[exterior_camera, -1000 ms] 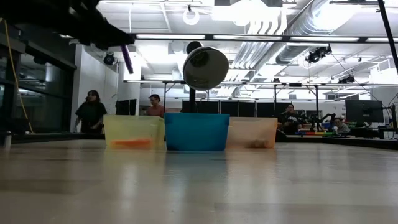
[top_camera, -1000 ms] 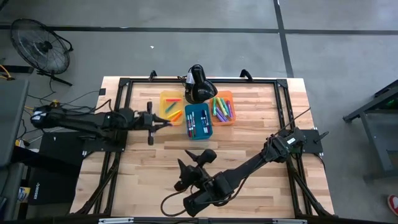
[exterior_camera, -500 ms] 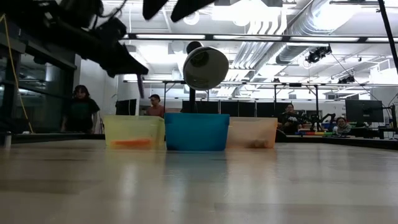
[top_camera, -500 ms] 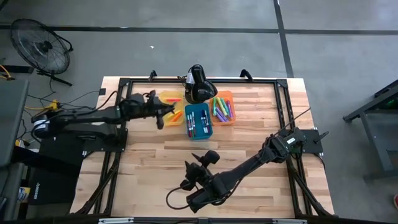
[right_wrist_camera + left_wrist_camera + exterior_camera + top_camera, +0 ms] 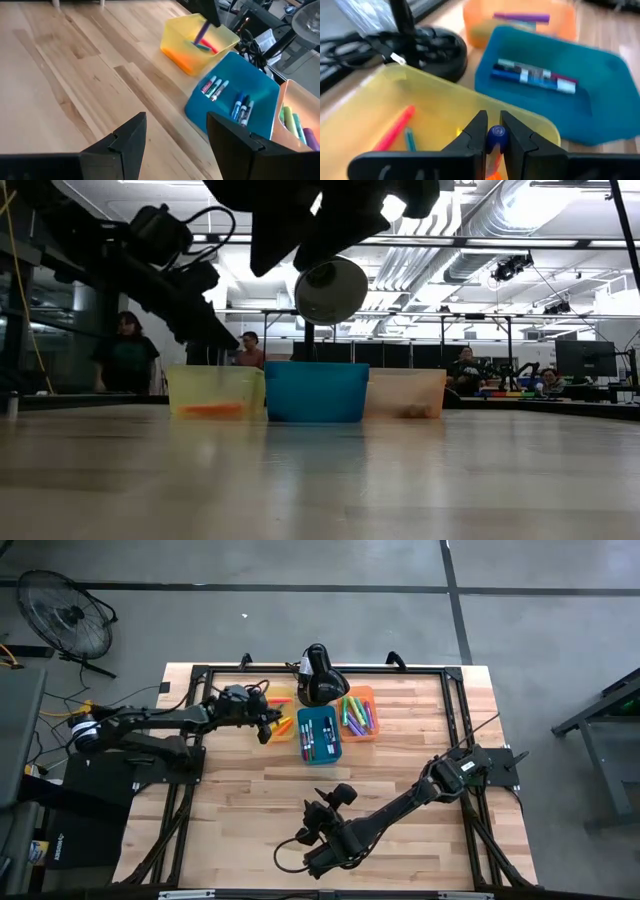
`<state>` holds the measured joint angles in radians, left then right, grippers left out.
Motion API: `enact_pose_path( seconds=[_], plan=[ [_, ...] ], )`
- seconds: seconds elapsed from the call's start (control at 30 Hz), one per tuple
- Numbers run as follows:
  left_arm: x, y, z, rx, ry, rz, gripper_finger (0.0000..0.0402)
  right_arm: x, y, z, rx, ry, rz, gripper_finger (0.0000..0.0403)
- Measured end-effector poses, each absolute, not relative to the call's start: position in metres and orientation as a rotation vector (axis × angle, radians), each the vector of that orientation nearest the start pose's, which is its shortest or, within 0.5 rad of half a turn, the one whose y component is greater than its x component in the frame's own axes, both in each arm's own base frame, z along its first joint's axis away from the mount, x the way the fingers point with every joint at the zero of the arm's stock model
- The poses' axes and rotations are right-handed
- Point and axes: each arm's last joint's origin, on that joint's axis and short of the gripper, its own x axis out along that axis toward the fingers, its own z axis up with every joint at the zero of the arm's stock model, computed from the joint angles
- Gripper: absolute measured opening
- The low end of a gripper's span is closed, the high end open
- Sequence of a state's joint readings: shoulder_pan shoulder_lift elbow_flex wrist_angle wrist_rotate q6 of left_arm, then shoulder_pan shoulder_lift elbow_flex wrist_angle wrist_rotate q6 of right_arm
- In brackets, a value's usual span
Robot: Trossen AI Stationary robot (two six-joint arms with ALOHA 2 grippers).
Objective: Pick & Place Markers
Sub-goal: Put the purple mini marker into the yellow bin, then return to Home Position
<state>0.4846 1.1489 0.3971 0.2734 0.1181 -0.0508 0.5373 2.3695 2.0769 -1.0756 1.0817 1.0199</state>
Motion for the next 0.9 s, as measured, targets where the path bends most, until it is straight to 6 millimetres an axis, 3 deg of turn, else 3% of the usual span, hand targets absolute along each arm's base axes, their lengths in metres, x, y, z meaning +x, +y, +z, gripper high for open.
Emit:
enact_pose_path(
  seconds=[0.47,0.73,0.9],
  plan=[
    [0.205,0.105,0.197,-0.157,0.723,0.359,0.003,0.424,0.223,0.195,-0.045,0.588,-0.813,0.0194],
    [0.206,0.106,0.2,-0.165,0.764,0.366,0.0133,0.425,0.224,0.194,-0.025,0.595,-0.802,0.0194],
    [0.206,0.106,0.2,-0.162,0.765,0.372,0.0164,0.425,0.224,0.194,-0.028,0.601,-0.8,0.0194]
  ],
)
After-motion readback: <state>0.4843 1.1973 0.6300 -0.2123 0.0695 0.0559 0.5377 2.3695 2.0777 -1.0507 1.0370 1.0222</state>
